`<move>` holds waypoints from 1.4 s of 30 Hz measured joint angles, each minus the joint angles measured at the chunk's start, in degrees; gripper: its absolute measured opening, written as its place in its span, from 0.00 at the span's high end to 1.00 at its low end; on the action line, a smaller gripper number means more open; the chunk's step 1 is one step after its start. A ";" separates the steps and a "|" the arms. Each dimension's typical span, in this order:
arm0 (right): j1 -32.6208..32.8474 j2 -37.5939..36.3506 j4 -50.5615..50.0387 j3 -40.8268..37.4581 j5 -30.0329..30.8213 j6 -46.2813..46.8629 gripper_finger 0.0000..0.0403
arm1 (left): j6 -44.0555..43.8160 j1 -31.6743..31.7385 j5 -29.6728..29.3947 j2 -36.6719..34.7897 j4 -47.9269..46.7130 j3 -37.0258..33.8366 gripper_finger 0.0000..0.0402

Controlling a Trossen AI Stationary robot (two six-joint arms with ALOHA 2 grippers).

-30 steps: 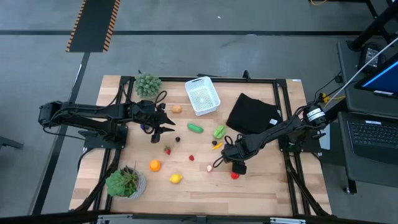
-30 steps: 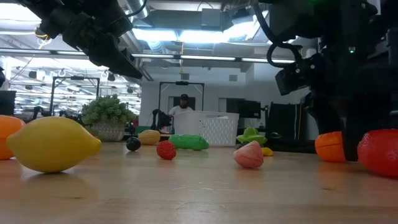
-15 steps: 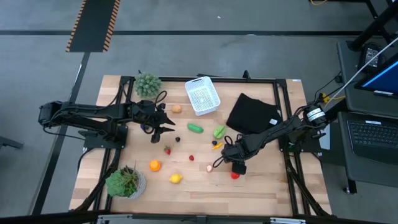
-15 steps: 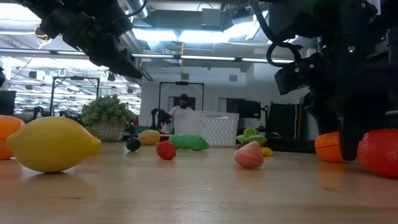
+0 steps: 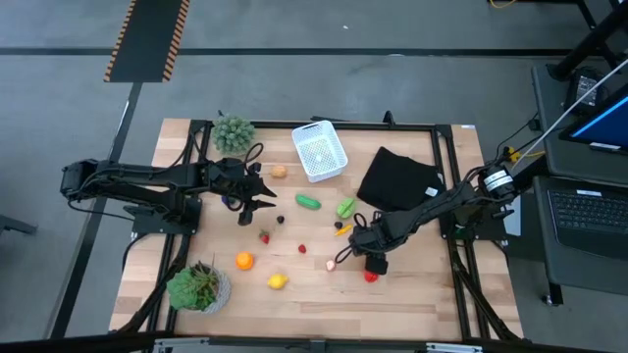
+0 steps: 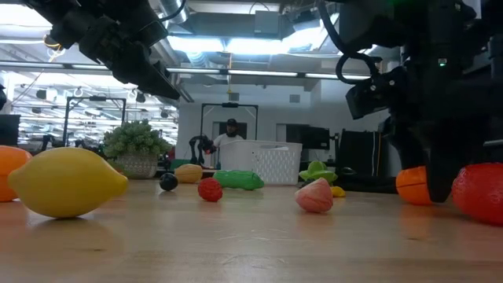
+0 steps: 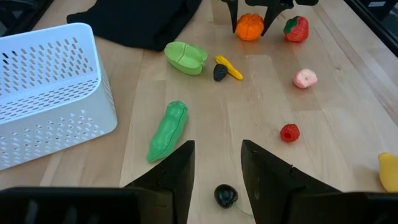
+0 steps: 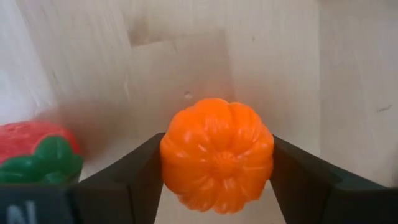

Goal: Pick and placing Produce into tupperware
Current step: Put the tangerine into the basket

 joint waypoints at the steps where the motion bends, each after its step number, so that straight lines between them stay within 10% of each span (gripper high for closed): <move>1: -0.29 0.00 0.00 0.00 0.01 0.00 0.39 | 0.00 0.01 0.01 0.00 0.00 0.00 0.69; 21: -7.01 -5.78 0.31 3.85 -0.86 -5.96 0.39 | 2.54 0.02 2.10 0.00 0.68 -0.02 0.69; 42: -10.50 -23.14 9.11 2.75 14.08 -20.95 0.39 | 6.98 6.09 5.96 -12.32 -0.11 -3.35 0.69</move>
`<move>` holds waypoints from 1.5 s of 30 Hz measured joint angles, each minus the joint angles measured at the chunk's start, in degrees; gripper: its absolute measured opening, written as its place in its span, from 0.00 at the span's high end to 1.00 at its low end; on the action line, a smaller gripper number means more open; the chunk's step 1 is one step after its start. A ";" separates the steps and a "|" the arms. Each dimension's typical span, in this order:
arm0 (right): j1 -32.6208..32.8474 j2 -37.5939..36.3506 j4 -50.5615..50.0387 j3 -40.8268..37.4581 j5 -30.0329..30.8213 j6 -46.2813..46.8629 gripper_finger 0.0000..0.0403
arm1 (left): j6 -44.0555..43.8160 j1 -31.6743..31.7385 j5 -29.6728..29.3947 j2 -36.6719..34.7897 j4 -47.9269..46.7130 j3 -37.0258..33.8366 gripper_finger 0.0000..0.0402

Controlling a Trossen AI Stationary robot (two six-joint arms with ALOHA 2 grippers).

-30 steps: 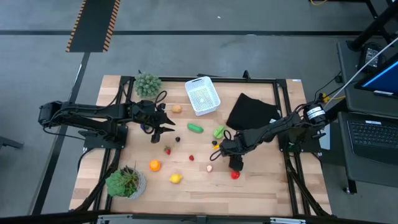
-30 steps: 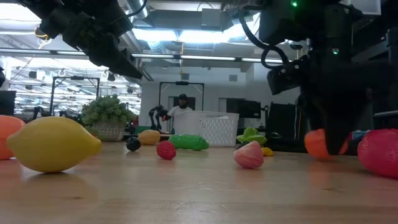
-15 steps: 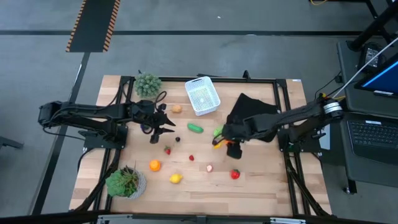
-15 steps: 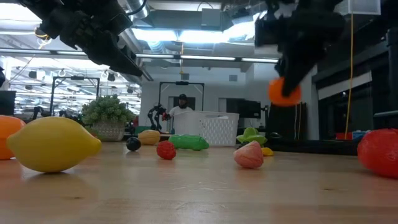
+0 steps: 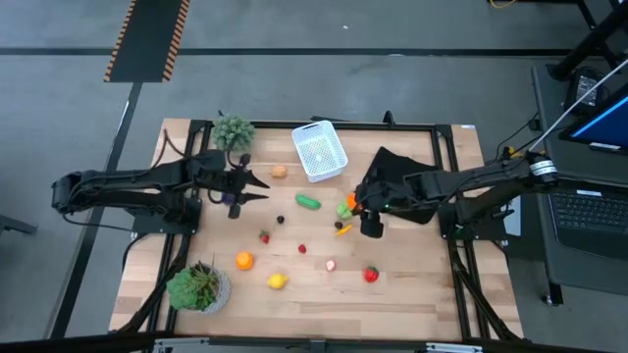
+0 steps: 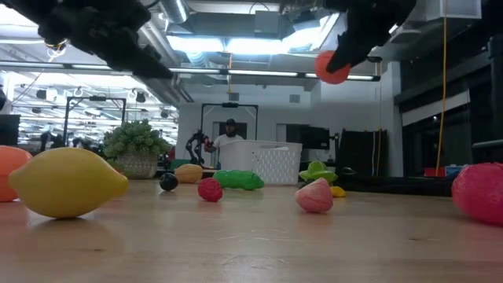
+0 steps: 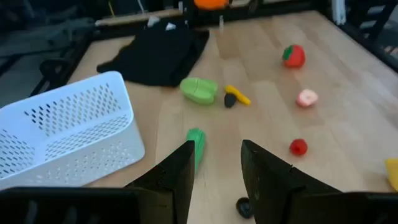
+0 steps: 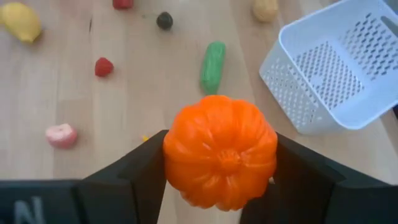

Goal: Pick and placing Produce into tupperware
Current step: Put the tangerine into the basket

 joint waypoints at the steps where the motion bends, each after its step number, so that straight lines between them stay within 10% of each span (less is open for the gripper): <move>1: -0.38 -0.28 1.25 -1.07 0.00 -0.34 0.39 | -0.01 0.67 1.24 -1.27 0.06 -0.71 0.69; 14: -5.05 -9.70 32.83 -24.14 -4.09 -1.73 0.39 | -1.51 4.45 3.79 -10.90 5.40 -7.44 0.69; 30: -13.73 -13.68 61.83 -36.26 -24.17 -10.86 0.39 | -4.06 8.87 10.61 -9.10 30.63 -18.52 0.69; 45: -19.51 -4.30 73.90 -37.39 -19.46 -10.28 0.39 | -4.12 9.23 0.52 -3.05 35.09 -18.79 0.69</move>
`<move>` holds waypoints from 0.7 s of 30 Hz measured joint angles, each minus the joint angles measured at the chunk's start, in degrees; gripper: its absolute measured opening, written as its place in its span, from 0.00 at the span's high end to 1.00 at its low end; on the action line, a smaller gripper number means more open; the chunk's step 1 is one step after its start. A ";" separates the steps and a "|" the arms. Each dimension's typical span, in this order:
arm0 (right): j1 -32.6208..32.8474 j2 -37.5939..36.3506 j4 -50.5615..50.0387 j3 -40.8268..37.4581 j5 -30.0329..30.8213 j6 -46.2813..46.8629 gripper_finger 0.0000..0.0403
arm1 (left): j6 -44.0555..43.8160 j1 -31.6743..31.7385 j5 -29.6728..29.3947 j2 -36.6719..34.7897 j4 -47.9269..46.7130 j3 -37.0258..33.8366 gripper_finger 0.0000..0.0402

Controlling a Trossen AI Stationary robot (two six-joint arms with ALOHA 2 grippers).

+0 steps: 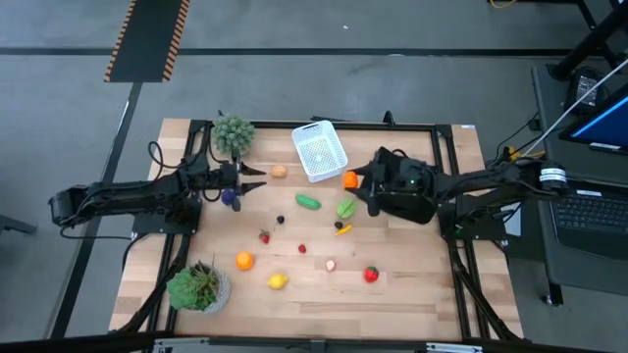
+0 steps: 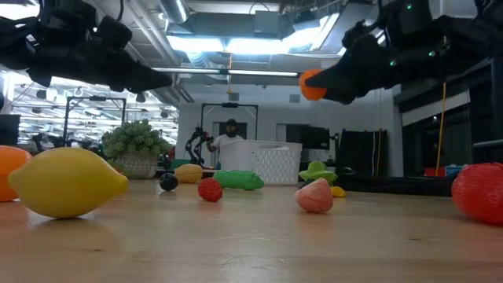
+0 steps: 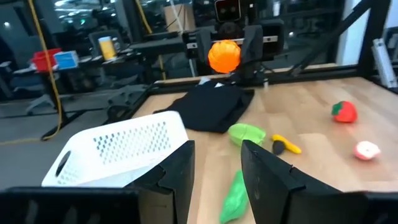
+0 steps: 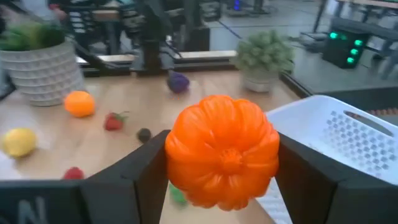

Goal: Pick and placing Produce into tupperware
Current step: Put the tangerine into the basket

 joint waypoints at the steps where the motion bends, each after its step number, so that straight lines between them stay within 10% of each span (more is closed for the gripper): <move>1: -0.39 0.25 0.28 0.00 0.05 0.04 0.39 | 0.00 0.00 -0.13 0.17 0.03 0.00 0.69; 21: -9.28 10.13 -12.58 17.24 -3.86 -8.27 0.39 | 0.11 0.00 -0.23 0.51 -0.03 0.00 0.69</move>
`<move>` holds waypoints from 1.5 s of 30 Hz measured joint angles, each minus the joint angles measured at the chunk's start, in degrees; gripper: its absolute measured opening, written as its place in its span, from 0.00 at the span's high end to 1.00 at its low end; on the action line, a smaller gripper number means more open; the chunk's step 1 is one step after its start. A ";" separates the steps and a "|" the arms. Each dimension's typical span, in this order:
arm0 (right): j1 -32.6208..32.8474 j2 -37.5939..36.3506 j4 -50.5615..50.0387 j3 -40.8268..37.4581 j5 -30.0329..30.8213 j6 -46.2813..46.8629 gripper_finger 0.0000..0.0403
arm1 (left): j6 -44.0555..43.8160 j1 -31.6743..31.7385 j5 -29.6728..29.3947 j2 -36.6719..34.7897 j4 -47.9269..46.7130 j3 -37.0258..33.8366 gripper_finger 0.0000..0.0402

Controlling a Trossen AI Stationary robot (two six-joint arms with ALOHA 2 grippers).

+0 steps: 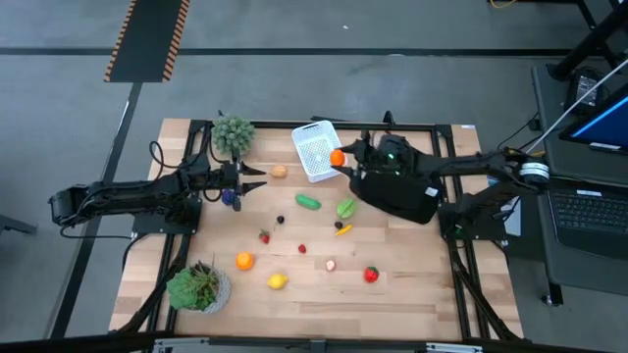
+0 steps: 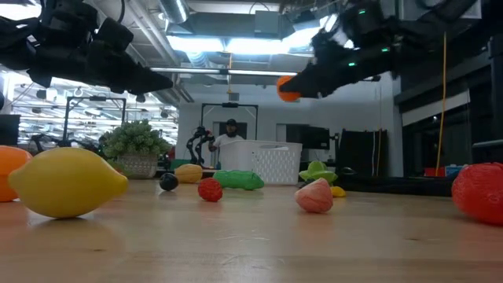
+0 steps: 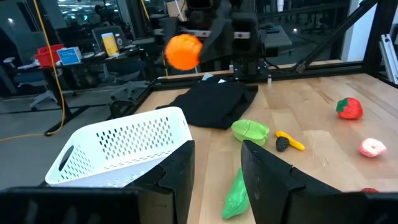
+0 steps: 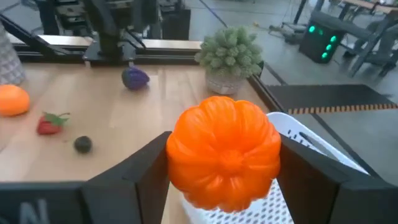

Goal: Pick and placing Produce into tupperware
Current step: Put the tangerine into the basket

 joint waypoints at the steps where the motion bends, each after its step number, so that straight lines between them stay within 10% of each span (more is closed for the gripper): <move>1: -0.81 1.81 -0.65 1.77 -0.62 -0.65 0.39 | -0.02 0.02 -0.02 0.00 0.00 0.00 0.69; 22: -6.82 24.37 -52.74 43.91 -4.23 -17.84 0.39 | 1.39 0.22 -0.02 0.00 -0.10 0.00 0.69; 45: -6.90 25.97 -71.57 56.07 -2.10 -29.87 0.39 | 1.49 0.22 -0.02 0.00 -0.31 0.00 0.69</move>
